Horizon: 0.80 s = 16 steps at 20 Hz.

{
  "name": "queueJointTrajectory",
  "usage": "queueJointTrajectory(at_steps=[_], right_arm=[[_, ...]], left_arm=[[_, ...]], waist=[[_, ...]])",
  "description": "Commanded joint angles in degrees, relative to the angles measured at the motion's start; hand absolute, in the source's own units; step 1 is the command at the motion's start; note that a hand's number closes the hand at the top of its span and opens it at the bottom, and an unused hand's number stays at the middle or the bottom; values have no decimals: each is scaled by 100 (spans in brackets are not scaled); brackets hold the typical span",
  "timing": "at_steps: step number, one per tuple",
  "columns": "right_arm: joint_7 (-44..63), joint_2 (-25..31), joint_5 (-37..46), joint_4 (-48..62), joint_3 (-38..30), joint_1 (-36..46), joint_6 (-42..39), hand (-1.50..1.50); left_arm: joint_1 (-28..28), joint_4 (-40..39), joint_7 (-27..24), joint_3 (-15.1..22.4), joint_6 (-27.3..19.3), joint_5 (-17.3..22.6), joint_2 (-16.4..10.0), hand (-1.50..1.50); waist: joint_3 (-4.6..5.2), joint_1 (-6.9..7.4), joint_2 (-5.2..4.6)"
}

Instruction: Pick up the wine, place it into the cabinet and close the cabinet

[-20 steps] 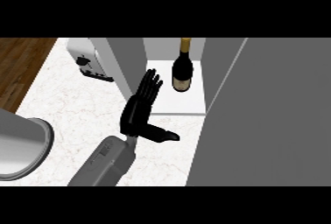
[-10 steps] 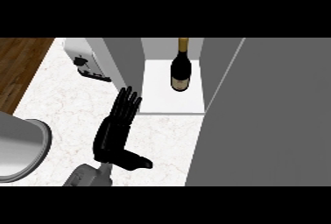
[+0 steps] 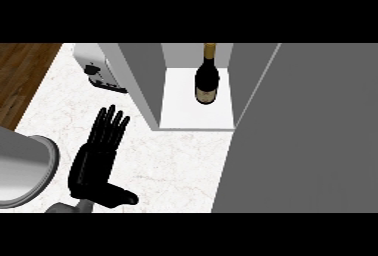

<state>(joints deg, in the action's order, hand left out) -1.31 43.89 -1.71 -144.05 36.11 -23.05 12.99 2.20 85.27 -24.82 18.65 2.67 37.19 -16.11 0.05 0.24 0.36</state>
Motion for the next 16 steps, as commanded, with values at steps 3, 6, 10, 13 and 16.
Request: queueJointTrajectory(at_steps=[3, 6, 10, 13, 16], right_arm=[[587, 267, -41, -1340, 844, -147, -419, 150], [610, 116, 10, -1390, 936, -75, -324, 150], [834, -84, -55, -1348, 865, 342, -282, 150], [891, -232, 79, -1198, 1039, 473, -282, 150], [1128, -508, 246, -1048, 1419, 721, -251, 150]], left_arm=[[-312, 450, 17, -378, 106, 149, -371, -150], [-465, 321, 21, -697, 410, 327, -657, -150], [-453, 234, 127, -1193, 920, 693, -1121, -150], [-419, -47, 126, -1379, 1257, 777, -1300, -150], [-322, -12, 190, -1402, 1027, 732, -1208, -150]], waist=[[9, -13, 8], [6, -42, -2], [12, 15, -23], [12, -16, -22], [19, 8, -17]])
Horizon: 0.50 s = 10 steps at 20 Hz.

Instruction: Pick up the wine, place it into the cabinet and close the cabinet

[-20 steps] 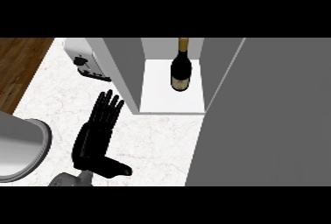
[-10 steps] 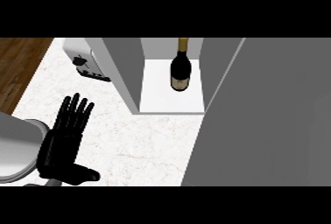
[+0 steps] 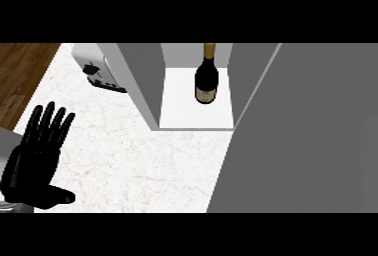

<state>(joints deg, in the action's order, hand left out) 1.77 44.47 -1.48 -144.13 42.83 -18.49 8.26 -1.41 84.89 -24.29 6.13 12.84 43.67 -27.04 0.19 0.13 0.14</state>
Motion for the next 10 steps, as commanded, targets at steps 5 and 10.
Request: queueJointTrajectory(at_steps=[5, 10], right_arm=[[983, -813, 66, -775, 700, 738, 108, 150], [989, -1159, -222, -475, 753, 971, 45, 150]], left_arm=[[29, -176, 228, -430, 432, 308, -407, -150], [-9, 62, 344, -411, 566, 427, -463, -150]], waist=[[9, 83, -19], [19, 256, -24]])
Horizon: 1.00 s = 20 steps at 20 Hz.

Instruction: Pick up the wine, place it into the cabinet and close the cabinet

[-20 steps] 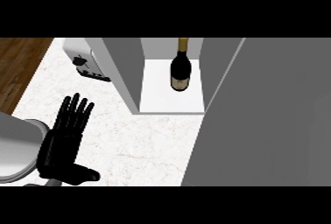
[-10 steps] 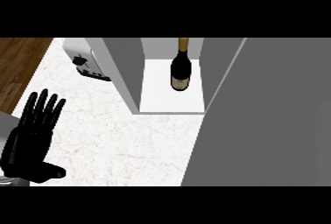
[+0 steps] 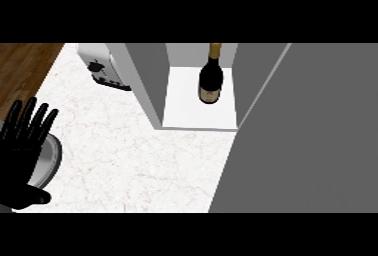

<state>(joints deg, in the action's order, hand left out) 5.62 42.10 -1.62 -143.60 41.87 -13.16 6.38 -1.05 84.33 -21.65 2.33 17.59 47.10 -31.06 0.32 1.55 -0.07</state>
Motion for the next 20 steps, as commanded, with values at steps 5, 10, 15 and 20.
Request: queueJointTrajectory(at_steps=[5, 10, 15, 20], right_arm=[[917, -1254, -380, -225, 599, 1002, 137, 150], [1416, -1723, -569, 50, 330, 1621, 186, 150], [2181, -2651, -511, 902, 148, 3042, 399, 150], [3029, -4144, -189, 2486, -107, 4861, 848, 150]], left_arm=[[152, -220, 14, -167, 201, 78, -89, -150], [37, -262, -40, -204, 514, 93, -185, -150], [314, -389, 227, -223, 441, 233, -210, -150], [-51, -310, 132, -364, 577, 232, -260, -150]], waist=[[19, 167, -52], [28, 301, -49], [31, 277, -40], [0, 191, 10]])
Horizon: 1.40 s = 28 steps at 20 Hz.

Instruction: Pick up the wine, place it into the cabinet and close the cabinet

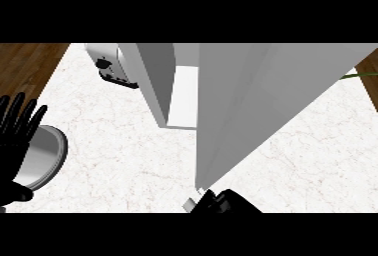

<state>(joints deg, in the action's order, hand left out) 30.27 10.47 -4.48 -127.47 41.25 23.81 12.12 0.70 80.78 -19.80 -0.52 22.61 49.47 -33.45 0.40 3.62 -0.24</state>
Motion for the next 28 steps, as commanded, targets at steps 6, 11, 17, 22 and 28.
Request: queueJointTrajectory(at_steps=[6, 11, 17, 22, 28], right_arm=[[461, -1030, -717, 2520, -600, 3121, 1183, 150], [-151, -1042, -1372, 3511, -944, 3442, 1107, 150], [-592, -1046, -1678, 3926, -1539, 2933, 505, 150], [-1232, -1046, -1666, 4901, -1409, 2955, 475, 150], [-1773, -815, -1398, 5634, -2123, 2875, -489, 150]], left_arm=[[14, -351, 83, -271, 233, 92, -101, -150], [84, -536, -92, -274, 246, -262, 128, -150], [-47, -261, 174, -583, 228, -85, -3, -150], [-15, -645, -70, -658, 494, -334, 144, -150], [187, -751, 281, -875, 606, -55, -87, -150]], waist=[[-24, -139, 6], [-33, -250, 5], [-40, -308, 17], [-36, -286, 8], [-37, -325, -4]])
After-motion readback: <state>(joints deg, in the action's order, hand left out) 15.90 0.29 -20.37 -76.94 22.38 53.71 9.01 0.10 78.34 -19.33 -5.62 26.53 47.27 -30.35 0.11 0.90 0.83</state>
